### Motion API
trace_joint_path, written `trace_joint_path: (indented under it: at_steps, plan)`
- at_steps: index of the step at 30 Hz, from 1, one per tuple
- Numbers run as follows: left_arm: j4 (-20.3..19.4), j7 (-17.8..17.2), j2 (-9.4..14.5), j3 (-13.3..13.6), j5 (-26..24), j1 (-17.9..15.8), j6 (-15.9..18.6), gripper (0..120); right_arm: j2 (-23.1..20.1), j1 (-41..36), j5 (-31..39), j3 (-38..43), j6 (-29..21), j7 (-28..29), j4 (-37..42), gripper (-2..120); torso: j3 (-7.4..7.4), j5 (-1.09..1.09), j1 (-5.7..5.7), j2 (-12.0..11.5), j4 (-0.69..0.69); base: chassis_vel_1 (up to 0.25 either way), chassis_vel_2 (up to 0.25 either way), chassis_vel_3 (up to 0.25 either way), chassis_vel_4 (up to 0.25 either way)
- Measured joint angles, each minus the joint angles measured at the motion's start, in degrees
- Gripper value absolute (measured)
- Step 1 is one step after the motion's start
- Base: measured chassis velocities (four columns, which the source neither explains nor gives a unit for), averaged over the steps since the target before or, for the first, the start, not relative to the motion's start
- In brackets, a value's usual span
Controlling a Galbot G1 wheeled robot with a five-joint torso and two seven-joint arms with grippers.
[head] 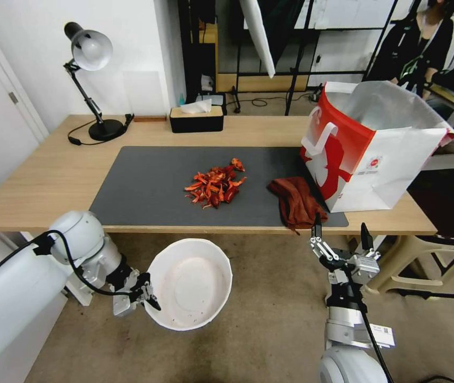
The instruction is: Sweep shrimp from table into container with towel, then put container into takeout bag.
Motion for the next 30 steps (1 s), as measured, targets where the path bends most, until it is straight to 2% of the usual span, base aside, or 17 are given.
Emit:
trace_joint_path:
  at_steps: [5,13,16,30]
  plan:
    - [1.0,0.0,-1.2,1.9,0.7,-1.2,0.0,0,0.2,-0.1,-0.1,0.1,0.1,0.0,0.0,100,0.0,0.0,0.0,0.0,-0.01,0.0,0.0,0.0,0.0]
    - [2.8,0.0,-3.1,3.5,1.8,-2.8,0.0,0,0.3,-0.8,-0.3,0.2,0.3,0.1,0.3,100,0.0,0.0,0.0,0.0,-0.01,0.0,0.0,0.0,0.0]
    - [4.2,0.0,-4.3,4.8,2.3,-4.5,0.0,0,0.5,-1.3,-0.5,0.3,0.5,0.1,0.7,100,0.0,0.0,0.0,0.0,-0.01,0.0,0.0,0.0,0.0]
    - [7.8,0.0,-6.6,8.4,3.2,-9.7,0.1,0,1.3,-2.3,-1.3,0.4,1.0,0.1,1.3,100,0.0,-0.01,0.0,0.0,-0.01,0.0,0.0,0.0,0.0]
